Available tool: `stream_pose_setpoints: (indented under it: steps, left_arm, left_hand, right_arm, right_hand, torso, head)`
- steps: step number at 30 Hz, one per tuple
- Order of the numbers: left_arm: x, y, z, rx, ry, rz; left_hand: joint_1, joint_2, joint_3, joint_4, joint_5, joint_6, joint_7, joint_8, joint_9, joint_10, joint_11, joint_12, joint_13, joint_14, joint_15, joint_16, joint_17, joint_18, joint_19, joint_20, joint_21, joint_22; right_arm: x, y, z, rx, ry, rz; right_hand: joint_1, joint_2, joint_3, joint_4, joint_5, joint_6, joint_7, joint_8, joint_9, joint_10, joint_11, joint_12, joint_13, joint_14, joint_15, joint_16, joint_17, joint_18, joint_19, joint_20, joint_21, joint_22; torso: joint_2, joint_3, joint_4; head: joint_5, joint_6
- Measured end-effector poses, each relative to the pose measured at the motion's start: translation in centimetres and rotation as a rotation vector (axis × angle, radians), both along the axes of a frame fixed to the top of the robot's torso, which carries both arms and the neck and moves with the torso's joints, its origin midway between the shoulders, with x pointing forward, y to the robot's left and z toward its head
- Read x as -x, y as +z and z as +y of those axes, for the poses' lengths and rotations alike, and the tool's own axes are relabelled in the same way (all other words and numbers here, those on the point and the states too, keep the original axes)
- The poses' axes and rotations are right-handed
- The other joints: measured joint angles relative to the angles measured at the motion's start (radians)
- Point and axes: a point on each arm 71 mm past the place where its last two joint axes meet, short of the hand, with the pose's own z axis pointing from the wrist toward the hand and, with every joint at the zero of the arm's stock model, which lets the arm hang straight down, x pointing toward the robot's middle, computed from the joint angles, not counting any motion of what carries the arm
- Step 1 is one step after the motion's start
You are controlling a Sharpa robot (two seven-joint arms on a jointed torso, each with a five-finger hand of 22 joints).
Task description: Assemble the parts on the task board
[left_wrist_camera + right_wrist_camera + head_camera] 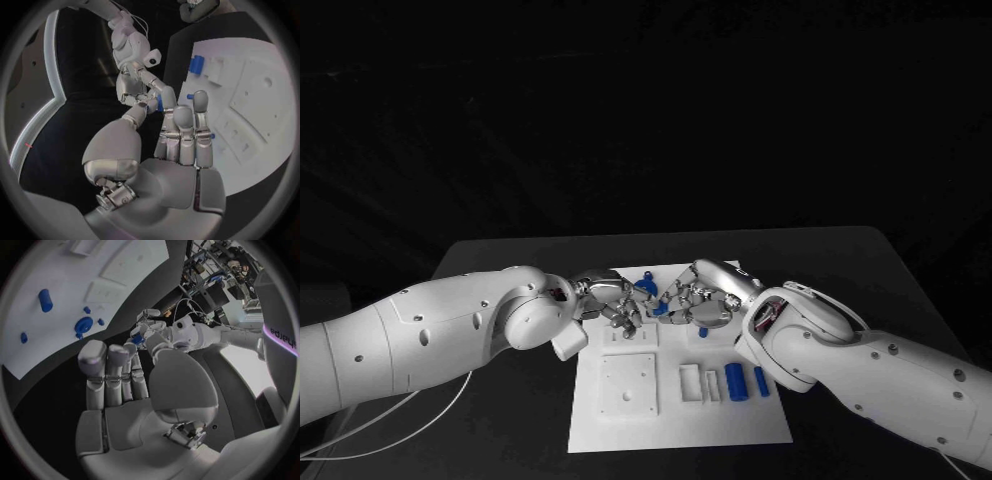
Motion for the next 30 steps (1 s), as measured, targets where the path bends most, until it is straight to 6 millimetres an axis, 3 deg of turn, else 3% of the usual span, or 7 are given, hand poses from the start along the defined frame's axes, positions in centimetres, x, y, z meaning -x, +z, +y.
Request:
stream_pose_setpoints:
  steps: [4,11,15,21,23,26,30]
  left_arm:
    - [0.0,-0.07,-0.05,-0.017,0.022,0.002]
    - [0.06,-0.48,0.02,-0.057,0.064,0.0]
    - [0.0,-0.47,0.07,-0.07,0.083,-0.009]
    - [-0.04,-0.44,0.04,-0.08,0.099,-0.019]
    - [-0.04,-0.43,0.0,-0.081,0.101,-0.02]
    - [-0.05,-0.43,-0.02,-0.081,0.104,-0.021]
    - [-0.06,-0.43,0.01,-0.082,0.106,-0.022]
  left_hand:
    - [0.0,-0.008,0.008,0.002,0.027,0.002,0.002,-0.023,0.057,0.0,0.0,0.014,0.001,0.0,0.0,0.002,0.014,0.0,0.0,0.0,0.017,0.0]
    - [0.003,-0.026,0.009,0.001,0.064,0.002,0.002,-0.045,0.09,0.003,-0.004,0.042,0.001,0.011,0.0,0.002,0.029,0.0,0.002,-0.009,0.038,0.0]
    - [0.003,-0.026,0.009,0.001,0.067,0.002,0.002,-0.052,0.098,0.003,-0.004,0.044,0.001,0.011,0.0,0.002,0.035,0.0,0.002,-0.009,0.044,0.0]
    - [0.0,-0.029,0.009,0.001,0.067,0.003,0.002,-0.054,0.098,0.003,-0.004,0.044,0.0,0.015,0.0,0.002,0.035,0.0,0.002,-0.009,0.044,0.0]
    - [-0.001,-0.03,0.01,-0.001,0.068,0.004,0.003,-0.069,0.112,0.003,-0.004,0.044,-0.007,0.015,-0.001,0.0,0.045,0.0,-0.001,-0.011,0.051,0.0]
    - [-0.003,-0.032,0.011,-0.001,0.067,0.005,0.003,-0.07,0.115,0.003,-0.004,0.044,-0.008,0.016,-0.001,-0.002,0.046,0.0,-0.002,-0.012,0.051,0.0]
    - [-0.005,-0.034,0.011,-0.001,0.067,0.007,0.003,-0.07,0.115,0.003,-0.004,0.044,-0.008,0.016,-0.002,-0.002,0.046,0.0,-0.002,-0.012,0.051,0.001]
  right_arm:
    - [-0.04,-0.07,-0.01,0.001,-0.003,0.002]
    - [-0.04,0.33,0.32,-0.016,0.003,-0.009]
    - [-0.08,0.31,0.27,-0.02,0.003,-0.009]
    - [-0.14,0.26,0.36,-0.025,0.006,-0.008]
    - [-0.17,0.23,0.37,-0.025,0.005,-0.007]
    - [-0.21,0.15,0.35,-0.021,0.007,-0.002]
    - [-0.31,-0.05,0.27,-0.007,0.008,0.01]
  right_hand:
    - [-0.02,-0.004,-0.002,0.016,0.008,-0.065,0.022,0.01,-0.017,-0.022,0.009,-0.013,-0.009,-0.011,0.011,-0.026,-0.016,0.0,0.0,0.0,-0.032,0.0]
    - [-0.014,-0.025,-0.022,0.041,0.021,-0.147,0.051,0.007,-0.026,-0.023,0.022,-0.045,-0.054,-0.029,0.021,-0.062,-0.047,0.0,0.0,0.011,-0.063,0.0]
    - [-0.013,-0.026,-0.024,0.043,0.021,-0.149,0.053,0.007,-0.026,-0.023,0.022,-0.045,-0.069,-0.029,0.021,-0.062,-0.051,0.0,-0.004,0.014,-0.065,0.0]
    - [-0.002,-0.015,-0.012,0.036,0.008,-0.115,0.039,0.007,-0.026,-0.023,0.022,-0.039,-0.079,-0.029,0.021,-0.062,-0.052,0.0,-0.004,0.014,-0.065,0.0]
    - [-0.002,-0.015,-0.001,0.031,0.004,-0.114,0.039,0.007,-0.026,-0.023,0.022,-0.039,-0.083,-0.029,0.021,-0.062,-0.053,0.0,-0.004,0.014,-0.065,0.0]
    - [-0.021,-0.034,-0.02,0.043,0.032,-0.153,0.051,0.007,-0.028,-0.033,0.031,-0.039,-0.09,-0.04,0.025,-0.062,-0.056,0.0,-0.004,0.014,-0.093,0.0]
    - [-0.008,-0.035,-0.109,0.057,0.056,-0.23,0.07,0.007,-0.028,-0.048,0.047,-0.039,-0.108,-0.059,0.037,-0.062,-0.057,0.0,-0.011,0.028,-0.151,0.0]
  torso:
    - [0.0,-0.0001,0.0]
    - [0.0,-0.0005,0.0]
    - [0.0,-0.0004,0.0]
    - [0.0,-0.0001,0.0]
    - [0.0,0.0,0.0]
    - [0.0,-0.0001,0.0002]
    - [0.0,0.0,0.0001]
  head:
    - [0.0,-0.001]
    - [-0.001,-0.002]
    - [-0.001,-0.002]
    - [-0.002,-0.001]
    - [-0.002,0.0]
    - [-0.002,0.0]
    - [-0.001,0.0]
